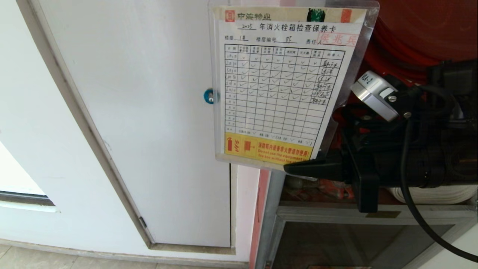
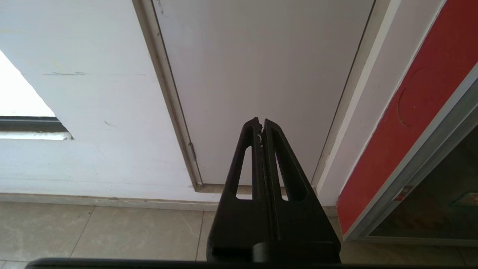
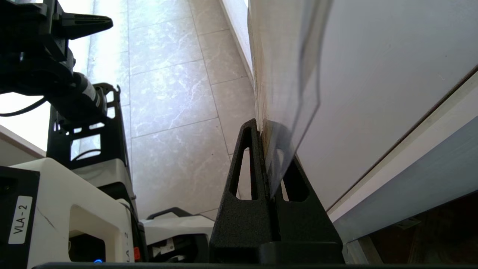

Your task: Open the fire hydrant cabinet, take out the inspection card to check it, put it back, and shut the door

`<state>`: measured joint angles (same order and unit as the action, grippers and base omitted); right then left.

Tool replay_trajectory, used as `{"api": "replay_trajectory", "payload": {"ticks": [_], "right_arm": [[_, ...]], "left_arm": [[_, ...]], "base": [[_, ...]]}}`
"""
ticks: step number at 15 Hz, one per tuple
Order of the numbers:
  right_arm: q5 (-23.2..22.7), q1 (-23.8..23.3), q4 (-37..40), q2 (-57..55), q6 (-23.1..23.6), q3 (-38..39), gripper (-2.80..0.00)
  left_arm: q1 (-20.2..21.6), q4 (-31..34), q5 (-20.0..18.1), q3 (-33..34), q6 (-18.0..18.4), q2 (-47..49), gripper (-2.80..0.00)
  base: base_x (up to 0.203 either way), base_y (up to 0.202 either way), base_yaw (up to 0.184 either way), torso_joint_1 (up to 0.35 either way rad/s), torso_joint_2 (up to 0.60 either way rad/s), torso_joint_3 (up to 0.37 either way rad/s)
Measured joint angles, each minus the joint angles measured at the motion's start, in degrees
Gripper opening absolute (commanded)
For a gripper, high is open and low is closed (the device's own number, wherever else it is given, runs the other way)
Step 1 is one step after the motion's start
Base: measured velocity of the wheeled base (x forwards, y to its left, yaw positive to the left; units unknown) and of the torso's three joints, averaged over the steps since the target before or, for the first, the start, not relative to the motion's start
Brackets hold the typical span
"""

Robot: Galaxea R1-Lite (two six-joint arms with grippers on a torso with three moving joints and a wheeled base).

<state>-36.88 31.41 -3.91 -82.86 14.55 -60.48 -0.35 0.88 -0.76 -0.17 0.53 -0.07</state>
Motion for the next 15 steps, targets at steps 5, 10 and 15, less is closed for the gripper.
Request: {"api": "replay_trajectory", "payload": {"ticks": [5,10,15], "right_arm": [[0.01,0.42,0.51,-0.07,0.05,0.01,-2.80],[0.00,0.53,0.69,0.29,1.59,3.14,-2.80],[-0.21,2.04,0.70,1.54,1.62,6.64,-2.80]], "left_arm": [[0.00,0.00,0.02,0.01,-0.02,0.00,-2.80],[0.00,0.00,0.01,0.01,-0.02,0.00,-2.80],[0.00,0.00,0.00,0.01,-0.01,0.00,-2.80]], "base": [[0.000,0.000,0.000,0.000,0.00,0.000],[0.000,0.000,0.000,0.000,0.00,0.000],[0.000,0.000,0.000,0.000,0.00,0.000]]}}
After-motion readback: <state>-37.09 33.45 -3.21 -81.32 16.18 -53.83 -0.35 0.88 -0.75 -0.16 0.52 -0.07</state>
